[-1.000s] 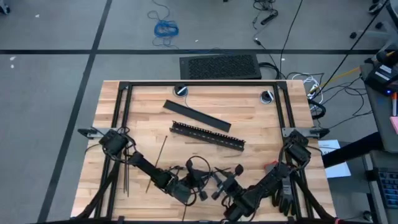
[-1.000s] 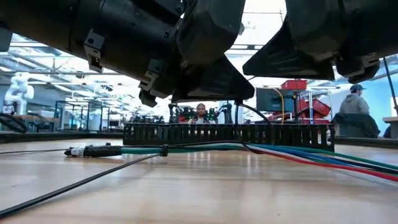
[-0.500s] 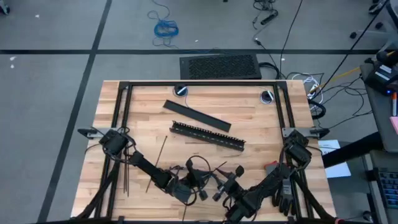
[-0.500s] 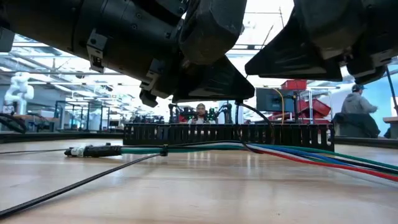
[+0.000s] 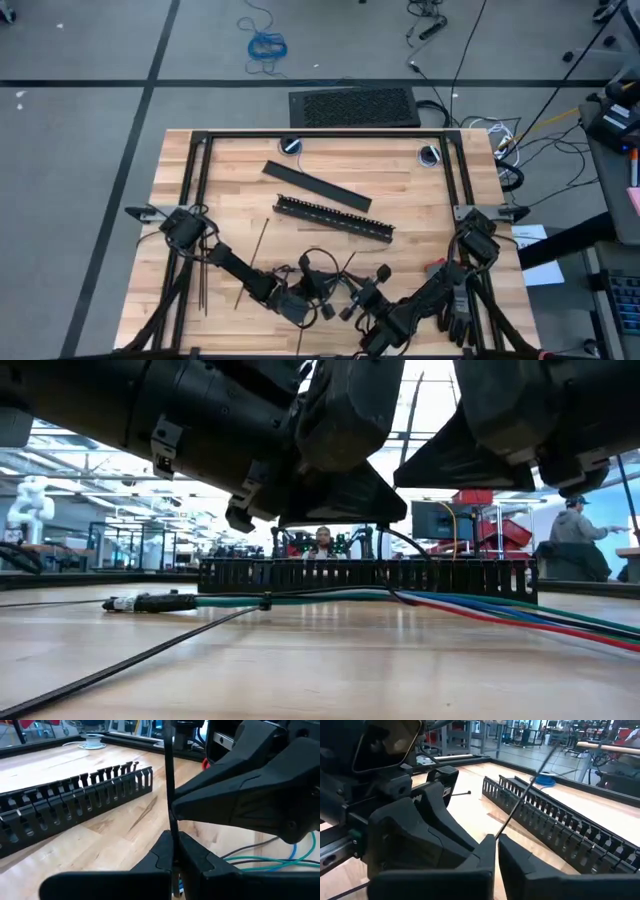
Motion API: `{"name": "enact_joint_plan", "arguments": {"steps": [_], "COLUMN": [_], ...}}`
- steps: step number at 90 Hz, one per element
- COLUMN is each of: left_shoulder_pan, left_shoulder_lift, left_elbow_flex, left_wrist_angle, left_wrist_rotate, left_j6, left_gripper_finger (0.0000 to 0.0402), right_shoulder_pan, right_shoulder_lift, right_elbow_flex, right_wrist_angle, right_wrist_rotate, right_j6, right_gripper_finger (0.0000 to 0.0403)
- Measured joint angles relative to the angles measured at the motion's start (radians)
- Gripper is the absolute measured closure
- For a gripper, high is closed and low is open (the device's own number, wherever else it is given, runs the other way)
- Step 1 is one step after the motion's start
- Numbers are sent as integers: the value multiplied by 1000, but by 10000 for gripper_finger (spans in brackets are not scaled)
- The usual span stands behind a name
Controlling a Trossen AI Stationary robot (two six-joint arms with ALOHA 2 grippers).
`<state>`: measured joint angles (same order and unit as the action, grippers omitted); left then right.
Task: Ziptie cables
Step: Wrap the cable wires with the black zip tie
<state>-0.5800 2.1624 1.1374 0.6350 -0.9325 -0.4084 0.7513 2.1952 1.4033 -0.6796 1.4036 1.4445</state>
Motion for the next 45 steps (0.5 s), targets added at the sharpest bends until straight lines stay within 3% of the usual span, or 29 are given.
{"name": "enact_joint_plan", "arguments": {"steps": [45], "left_shoulder_pan": [2], "left_shoulder_lift": [-1], "left_elbow_flex": [0], "left_wrist_angle": [-6], "left_wrist_rotate": [26], "left_j6": [-2], "left_gripper_finger": [385], "right_shoulder_pan": [-29], "right_shoulder_lift": [-31], "right_elbow_flex": [0], "right_wrist_angle": [-1], "right_wrist_rotate": [-18], "right_j6": [-103], "right_gripper_finger": [401]}}
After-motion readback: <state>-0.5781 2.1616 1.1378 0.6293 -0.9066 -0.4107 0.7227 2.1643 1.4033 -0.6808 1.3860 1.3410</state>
